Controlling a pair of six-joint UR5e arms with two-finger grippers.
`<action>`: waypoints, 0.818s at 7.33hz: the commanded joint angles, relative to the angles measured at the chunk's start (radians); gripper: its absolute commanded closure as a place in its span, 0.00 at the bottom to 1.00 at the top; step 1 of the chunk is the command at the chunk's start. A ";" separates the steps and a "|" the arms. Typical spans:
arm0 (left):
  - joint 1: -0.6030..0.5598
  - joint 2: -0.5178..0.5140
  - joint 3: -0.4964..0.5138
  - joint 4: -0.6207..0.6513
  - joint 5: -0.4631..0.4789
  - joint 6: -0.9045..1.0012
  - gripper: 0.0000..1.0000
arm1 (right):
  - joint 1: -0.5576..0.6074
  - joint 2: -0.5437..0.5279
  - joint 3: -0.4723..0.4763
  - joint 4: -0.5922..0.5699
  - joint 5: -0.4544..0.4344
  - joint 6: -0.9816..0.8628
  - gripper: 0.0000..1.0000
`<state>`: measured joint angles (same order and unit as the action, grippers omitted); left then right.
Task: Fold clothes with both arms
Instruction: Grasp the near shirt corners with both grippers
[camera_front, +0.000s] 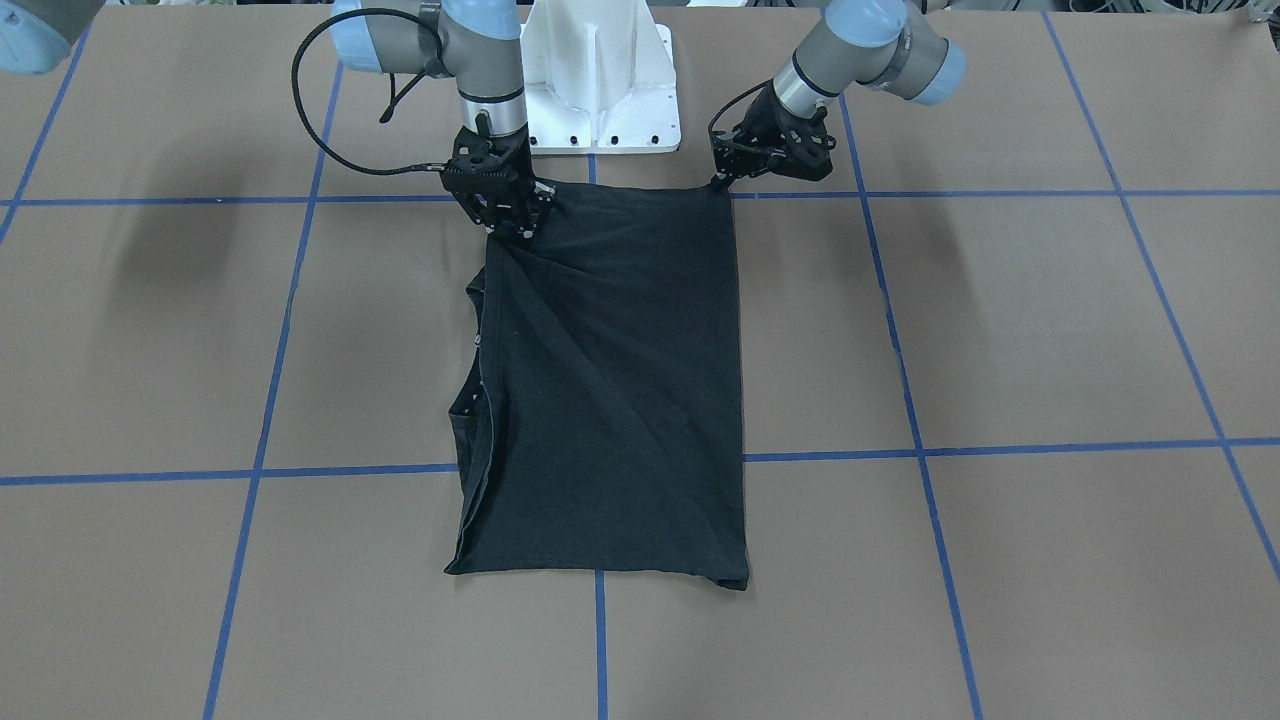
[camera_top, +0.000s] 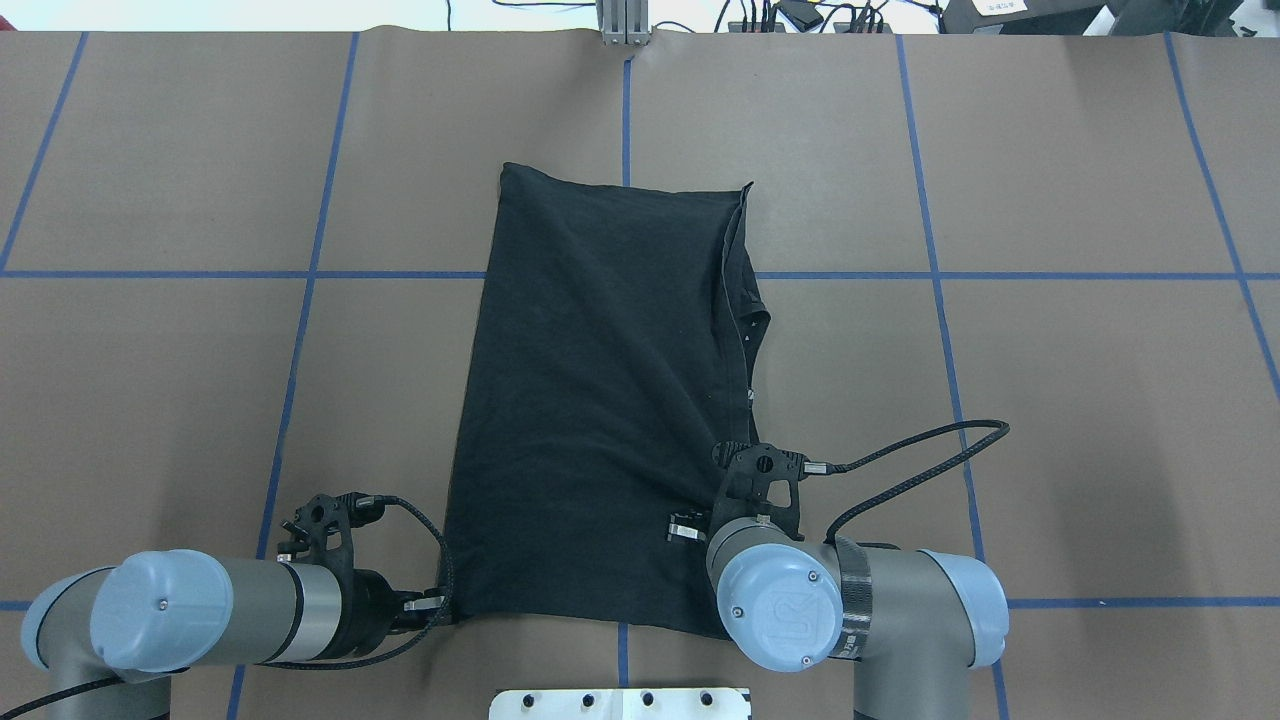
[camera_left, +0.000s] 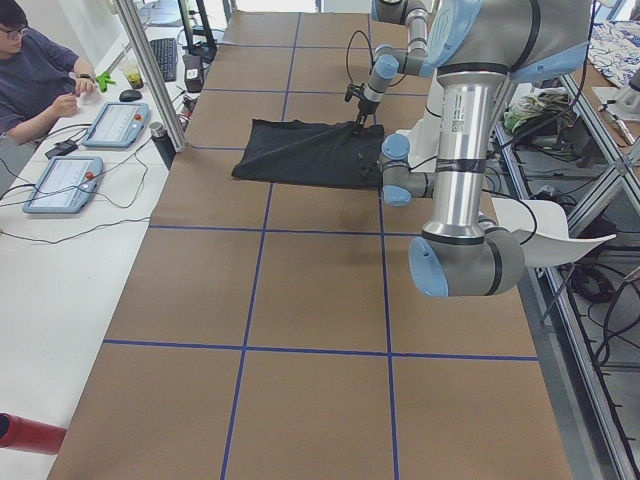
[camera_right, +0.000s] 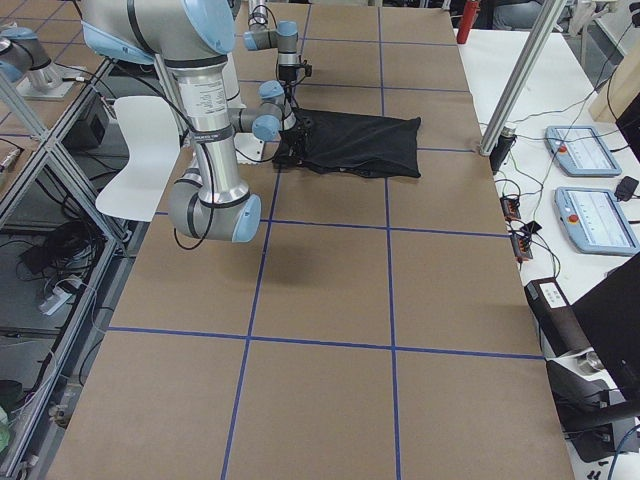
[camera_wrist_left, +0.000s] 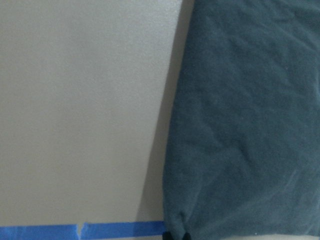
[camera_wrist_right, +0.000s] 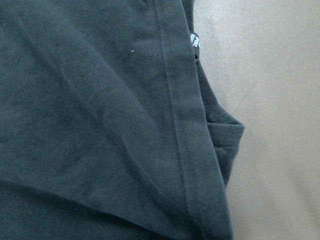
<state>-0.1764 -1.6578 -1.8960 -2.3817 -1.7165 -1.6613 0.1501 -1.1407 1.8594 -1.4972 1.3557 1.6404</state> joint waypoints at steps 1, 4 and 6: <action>0.000 0.000 0.000 -0.001 0.000 0.000 1.00 | 0.000 -0.001 0.003 0.000 -0.004 0.001 1.00; -0.002 0.000 -0.014 -0.001 0.001 0.000 1.00 | 0.008 -0.001 0.041 -0.002 0.003 -0.002 1.00; -0.002 0.018 -0.089 0.002 -0.002 -0.009 1.00 | 0.008 -0.040 0.114 -0.012 0.010 -0.002 1.00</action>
<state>-0.1785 -1.6521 -1.9433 -2.3803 -1.7170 -1.6648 0.1574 -1.1551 1.9284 -1.5050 1.3617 1.6386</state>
